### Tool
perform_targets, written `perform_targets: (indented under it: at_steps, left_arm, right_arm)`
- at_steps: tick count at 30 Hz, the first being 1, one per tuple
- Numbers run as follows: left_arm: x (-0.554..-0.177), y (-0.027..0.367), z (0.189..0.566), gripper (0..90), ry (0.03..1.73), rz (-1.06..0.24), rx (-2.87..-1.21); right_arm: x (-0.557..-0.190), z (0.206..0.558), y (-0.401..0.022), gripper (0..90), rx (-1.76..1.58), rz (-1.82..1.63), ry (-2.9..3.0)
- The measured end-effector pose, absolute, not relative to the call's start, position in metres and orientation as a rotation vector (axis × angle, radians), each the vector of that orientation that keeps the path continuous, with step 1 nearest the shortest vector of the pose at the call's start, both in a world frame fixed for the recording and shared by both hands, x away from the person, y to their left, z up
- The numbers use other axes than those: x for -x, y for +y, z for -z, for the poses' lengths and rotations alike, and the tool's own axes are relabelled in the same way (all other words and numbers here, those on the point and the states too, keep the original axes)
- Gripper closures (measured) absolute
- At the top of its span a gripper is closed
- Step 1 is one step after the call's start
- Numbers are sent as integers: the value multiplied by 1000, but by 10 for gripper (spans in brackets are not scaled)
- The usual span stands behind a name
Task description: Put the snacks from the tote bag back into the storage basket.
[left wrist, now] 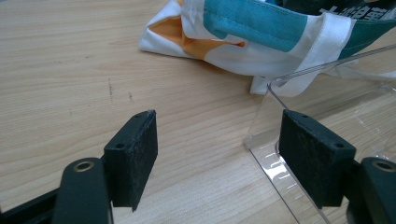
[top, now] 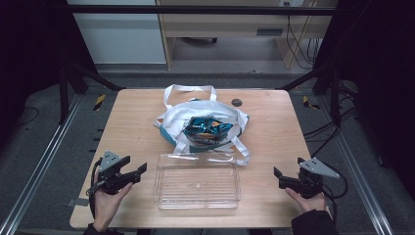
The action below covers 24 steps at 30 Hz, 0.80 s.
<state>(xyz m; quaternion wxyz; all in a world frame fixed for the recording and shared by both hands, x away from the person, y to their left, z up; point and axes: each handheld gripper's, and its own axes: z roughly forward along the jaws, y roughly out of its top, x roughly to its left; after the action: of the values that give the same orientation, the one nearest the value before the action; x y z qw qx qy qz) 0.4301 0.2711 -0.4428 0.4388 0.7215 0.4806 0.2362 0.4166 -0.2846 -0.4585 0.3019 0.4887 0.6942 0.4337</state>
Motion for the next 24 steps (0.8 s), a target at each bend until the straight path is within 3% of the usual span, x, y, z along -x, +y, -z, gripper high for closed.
perform_targets:
  at_steps: [24]
  left_arm:
    - [-429,261,435,256,1178,-592,-1774]
  right_arm:
    - [-417,459,-284,54,-1290,-1141,1857]
